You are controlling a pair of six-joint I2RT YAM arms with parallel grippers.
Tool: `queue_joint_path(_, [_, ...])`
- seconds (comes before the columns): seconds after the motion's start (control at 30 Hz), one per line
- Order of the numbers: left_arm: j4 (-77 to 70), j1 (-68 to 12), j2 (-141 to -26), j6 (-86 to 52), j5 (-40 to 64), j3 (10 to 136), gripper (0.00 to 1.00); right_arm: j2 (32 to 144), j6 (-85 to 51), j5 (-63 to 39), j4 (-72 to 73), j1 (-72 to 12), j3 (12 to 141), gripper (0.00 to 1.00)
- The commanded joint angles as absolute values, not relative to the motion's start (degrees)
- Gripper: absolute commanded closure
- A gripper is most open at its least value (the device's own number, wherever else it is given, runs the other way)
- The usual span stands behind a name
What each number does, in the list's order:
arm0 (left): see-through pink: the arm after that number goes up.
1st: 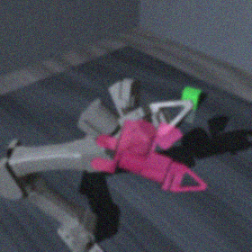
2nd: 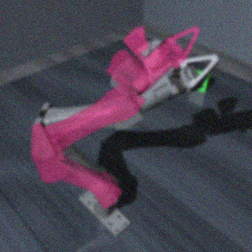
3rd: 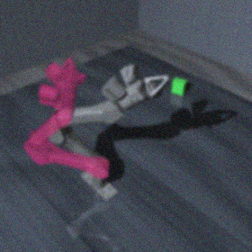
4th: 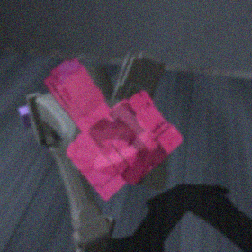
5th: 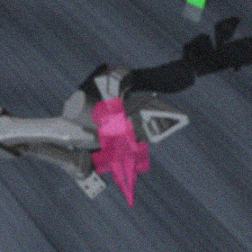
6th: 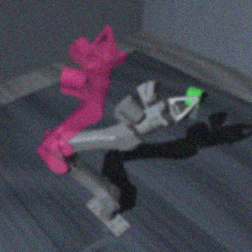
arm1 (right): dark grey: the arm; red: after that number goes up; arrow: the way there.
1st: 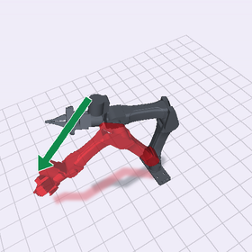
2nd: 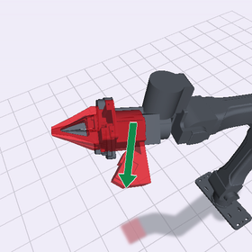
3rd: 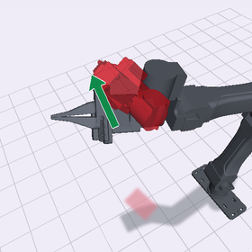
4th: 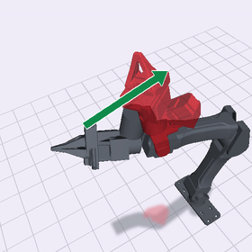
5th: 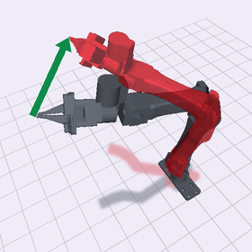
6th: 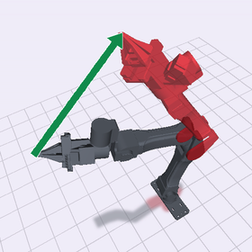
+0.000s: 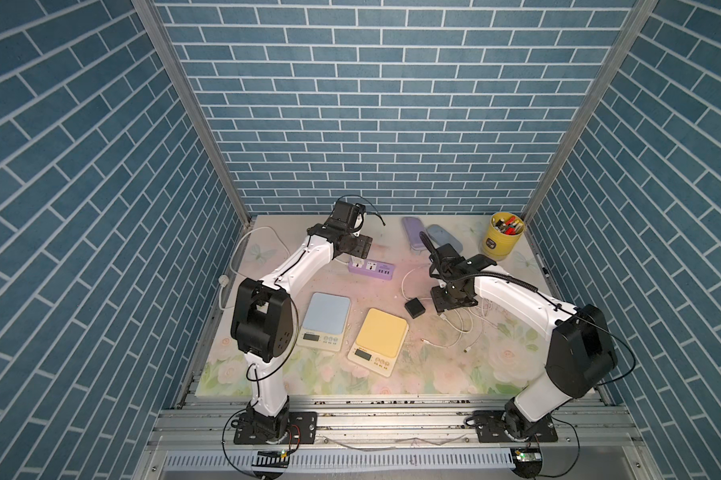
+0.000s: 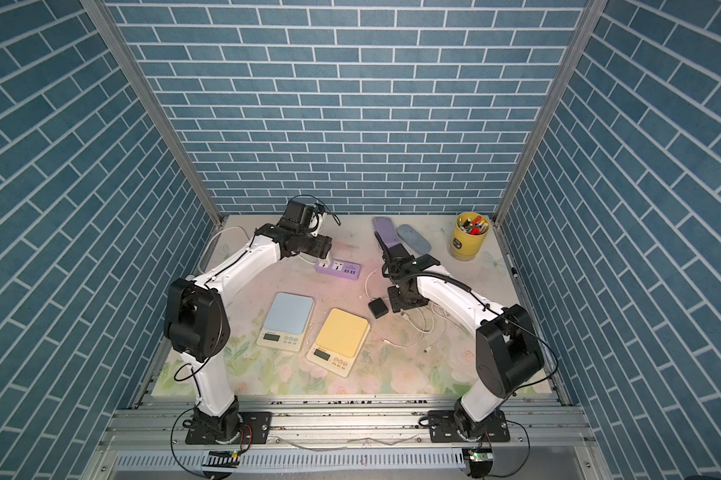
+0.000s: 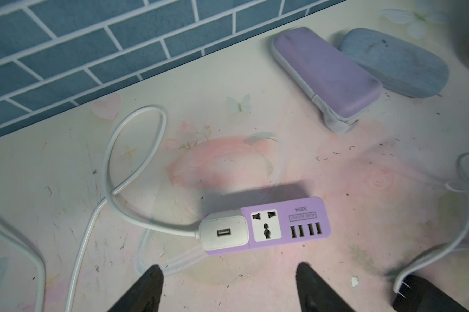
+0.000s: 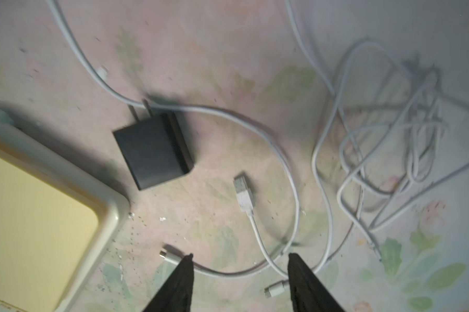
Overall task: Charge the electronic scale
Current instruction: Pick up the charging cable from the center of the board.
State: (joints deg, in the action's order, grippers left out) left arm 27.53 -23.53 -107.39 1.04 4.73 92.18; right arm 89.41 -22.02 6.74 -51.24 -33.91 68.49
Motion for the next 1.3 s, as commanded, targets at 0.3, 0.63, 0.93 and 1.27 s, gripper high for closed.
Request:
queue_joint_path(0.3, [16.85,-36.3,-105.73,16.79,17.02,83.8,0.29,69.2,-46.65,2.62,-40.54,-21.29,46.91,0.35])
queue_joint_path(0.63, [17.19,-39.51,-104.57,18.23,16.84,81.54,0.29,77.62,-48.95,-3.26,-29.19,-20.48,43.6,0.49])
queue_joint_path(0.93, [16.61,-39.47,-101.43,19.88,15.53,78.18,0.29,80.08,-48.76,-1.38,-29.56,-20.05,42.7,0.37])
queue_joint_path(1.27, [14.82,-39.38,-100.43,20.92,14.09,76.5,0.29,78.24,-48.6,-1.99,-25.19,-20.04,41.56,0.89])
